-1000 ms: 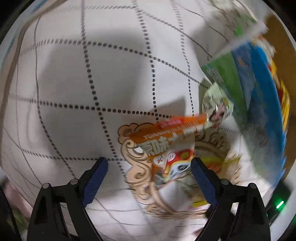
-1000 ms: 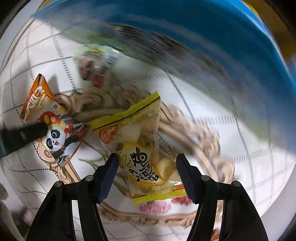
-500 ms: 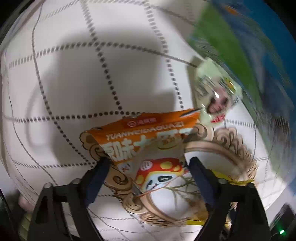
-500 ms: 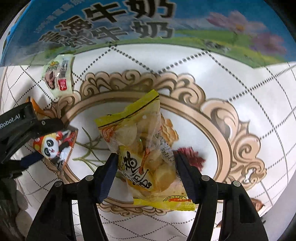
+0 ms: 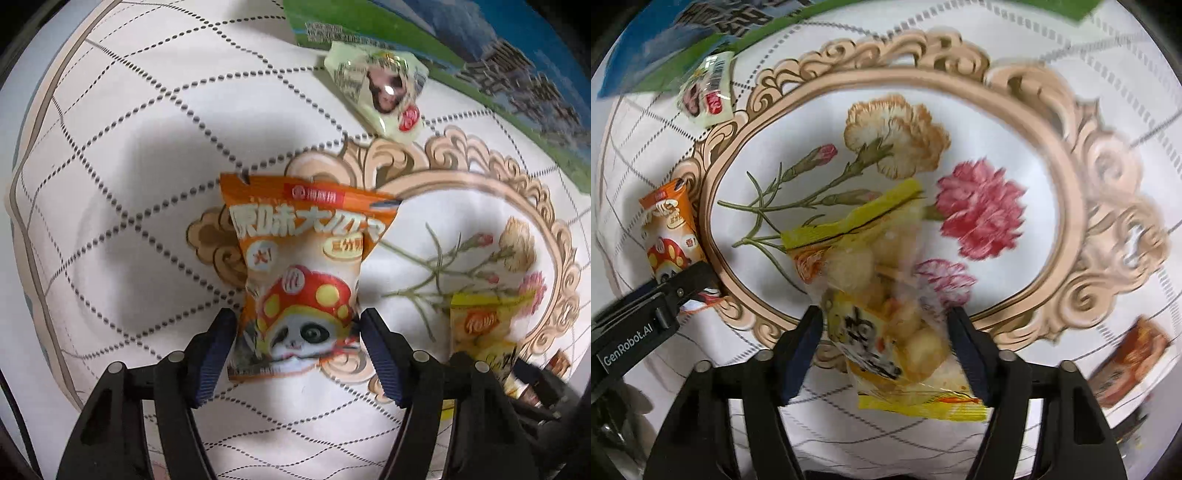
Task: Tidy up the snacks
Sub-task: 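Grasp orange panda bag with left tool while right tool grasps yellow cracker bag, then carry both bags into the box and open both tools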
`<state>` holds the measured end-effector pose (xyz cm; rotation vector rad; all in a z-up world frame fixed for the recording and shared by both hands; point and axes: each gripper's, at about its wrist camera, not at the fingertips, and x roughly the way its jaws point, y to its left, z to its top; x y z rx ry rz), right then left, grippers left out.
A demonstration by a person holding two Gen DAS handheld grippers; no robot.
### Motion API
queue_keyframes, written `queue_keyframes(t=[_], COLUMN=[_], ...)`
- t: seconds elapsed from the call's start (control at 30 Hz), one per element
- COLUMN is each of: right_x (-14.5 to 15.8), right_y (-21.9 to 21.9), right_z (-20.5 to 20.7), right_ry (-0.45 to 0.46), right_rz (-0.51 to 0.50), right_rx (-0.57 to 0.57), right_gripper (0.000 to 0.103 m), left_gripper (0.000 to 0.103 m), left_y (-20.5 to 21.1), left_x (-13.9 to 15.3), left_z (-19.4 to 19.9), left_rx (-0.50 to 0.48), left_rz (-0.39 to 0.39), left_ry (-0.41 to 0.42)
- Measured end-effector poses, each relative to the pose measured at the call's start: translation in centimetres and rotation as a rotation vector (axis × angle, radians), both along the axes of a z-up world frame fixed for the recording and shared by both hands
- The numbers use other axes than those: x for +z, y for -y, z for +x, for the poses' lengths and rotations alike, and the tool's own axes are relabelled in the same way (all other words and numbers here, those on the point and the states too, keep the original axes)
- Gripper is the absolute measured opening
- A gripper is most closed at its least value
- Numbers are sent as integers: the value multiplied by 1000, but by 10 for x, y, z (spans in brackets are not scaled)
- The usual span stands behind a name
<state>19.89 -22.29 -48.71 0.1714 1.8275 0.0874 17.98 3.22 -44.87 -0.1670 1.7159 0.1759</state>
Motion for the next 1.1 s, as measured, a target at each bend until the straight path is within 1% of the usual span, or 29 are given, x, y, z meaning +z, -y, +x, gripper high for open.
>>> queue_keyframes(t=[0.03, 0.13, 0.17, 0.2, 0.23, 0.27, 0.3, 0.33, 0.4, 0.43, 0.47, 0.5, 0.57, 0.67, 0.73, 0.77, 0.9, 0.93, 0.97, 1.0, 1.03, 1.07, 1.1], right_x=[-1, -8, -12, -9, -10, -10, -11, -10, -5, -3, 3, -1, 4, 25, 43, 56, 100, 113, 129, 146, 162, 179, 195], right_y=[2, 7, 3, -14, -15, -16, -21, -21, -31, -32, -39, -48, -53, -47, -42, -39, -30, -18, -11, -10, -7, -4, 0], right_z=[-1, 0, 0, 4, 2, 0, -2, -5, -12, -16, -21, -24, -30, -37, -36, -36, -28, -23, -15, 0, 13, 30, 46], right_ry=[5, 13, 14, 20, 28, 38, 46, 60, 83, 96, 103, 107, 119, 146, 172, 193, 257, 280, 306, 321, 347, 371, 396], right_rz=[-2, -24, -34, -48, -61, -76, -89, -104, -109, -106, -101, -96, -73, -33, -5, 11, 67, 82, 99, 108, 121, 130, 135], right_rx=[-11, -14, -10, -5, -4, 1, 6, 11, 22, 29, 31, 31, 20, 14, 17, 19, -2, -12, -27, -36, -50, -63, -71], right_gripper=[80, 80, 80, 80, 80, 79, 77, 75, 68, 67, 66, 65, 64, 64, 64, 64, 64, 64, 64, 64, 64, 64, 64], left_gripper=[69, 69, 69, 69, 69, 66, 54, 52, 49, 46, 46, 46, 45, 45, 44, 44, 44, 44, 44, 44, 44, 44, 45], left_y=[-11, -15, -14, -14, -13, -14, -11, -2, 5, 8, 27, 28, 33, 42, 47, 50, 63, 66, 60, 61, 41, 44, 42], left_x=[-1, -6, -7, -7, -7, -6, -5, -1, 2, 4, 14, 18, 24, 35, 47, 58, 110, 130, 143, 164, 180, 200, 209], left_z=[2, 15, 16, 22, 25, 38, 44, 54, 51, 48, 36, 27, 14, 0, -6, -6, 9, 19, 26, 41, 50, 70, 75], left_rx=[2, 2, -1, -7, -16, -28, -41, -52, -69, -74, -73, -72, -76, -85, -84, -84, -80, -77, -75, -73, -78, -88, -92], left_rz=[0, 15, 21, 26, 32, 38, 50, 60, 58, 57, 52, 40, 28, 0, -22, -34, -87, -105, -118, -142, -154, -169, -183], left_ry=[4, 11, 16, 29, 42, 52, 67, 76, 87, 88, 89, 90, 96, 106, 120, 138, 222, 257, 280, 320, 342, 377, 397])
